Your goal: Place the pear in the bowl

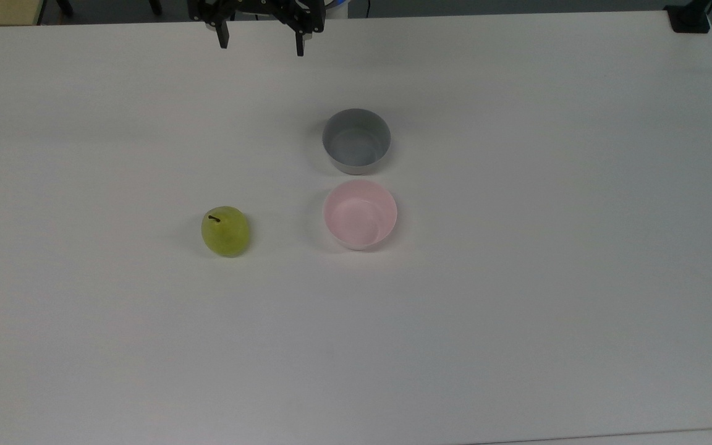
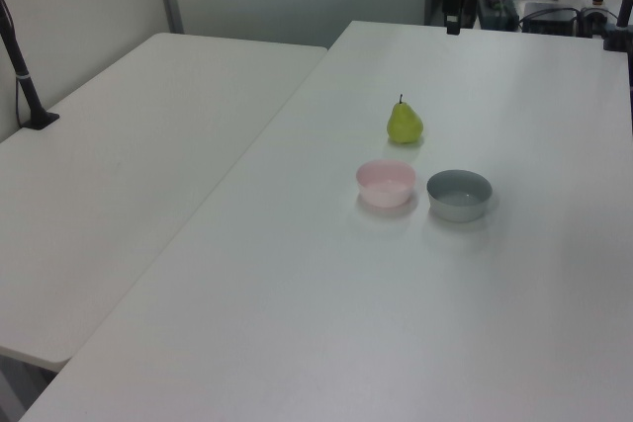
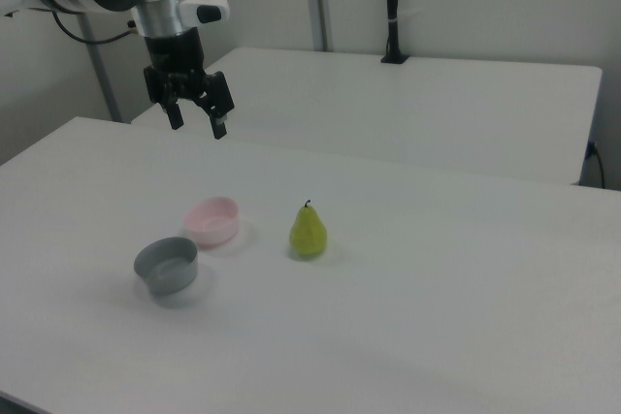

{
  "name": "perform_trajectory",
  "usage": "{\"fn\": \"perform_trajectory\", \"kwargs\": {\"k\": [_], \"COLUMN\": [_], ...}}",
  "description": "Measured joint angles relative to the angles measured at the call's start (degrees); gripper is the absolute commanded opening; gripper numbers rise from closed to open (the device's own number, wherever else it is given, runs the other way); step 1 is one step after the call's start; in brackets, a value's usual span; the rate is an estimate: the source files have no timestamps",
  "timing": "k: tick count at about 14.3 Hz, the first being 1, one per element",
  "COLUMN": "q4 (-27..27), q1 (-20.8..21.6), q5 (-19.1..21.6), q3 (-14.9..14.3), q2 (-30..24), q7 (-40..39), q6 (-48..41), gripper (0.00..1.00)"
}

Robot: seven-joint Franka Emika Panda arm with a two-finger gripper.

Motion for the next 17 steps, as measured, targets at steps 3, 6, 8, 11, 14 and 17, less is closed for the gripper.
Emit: {"fn": "perform_trajectory", "kwargs": {"k": [3, 6, 8, 11, 14, 17], "q4": [-0.1, -0.3, -0.5, -0.8, -1.1, -1.2], "q1": [-2.8, -5.0, -6.4, -7.3, -7.4, -7.4], "q5": [0.7, 1.1, 1.1, 1.1, 1.1, 1.1], "q3": [0.0, 0.0, -0.1, -0.1, -0.1, -0.1], "q2": [0.7, 2.0, 3.9, 7.5, 12.1, 17.2], "q7": [-7.1, -10.5, -11.9, -12.2, -12.2, -12.2], "q6": [0.3, 2.9, 5.8, 10.2, 15.3, 19.9], "gripper": [1.0, 1.0, 1.0, 1.0, 1.0, 1.0]}}
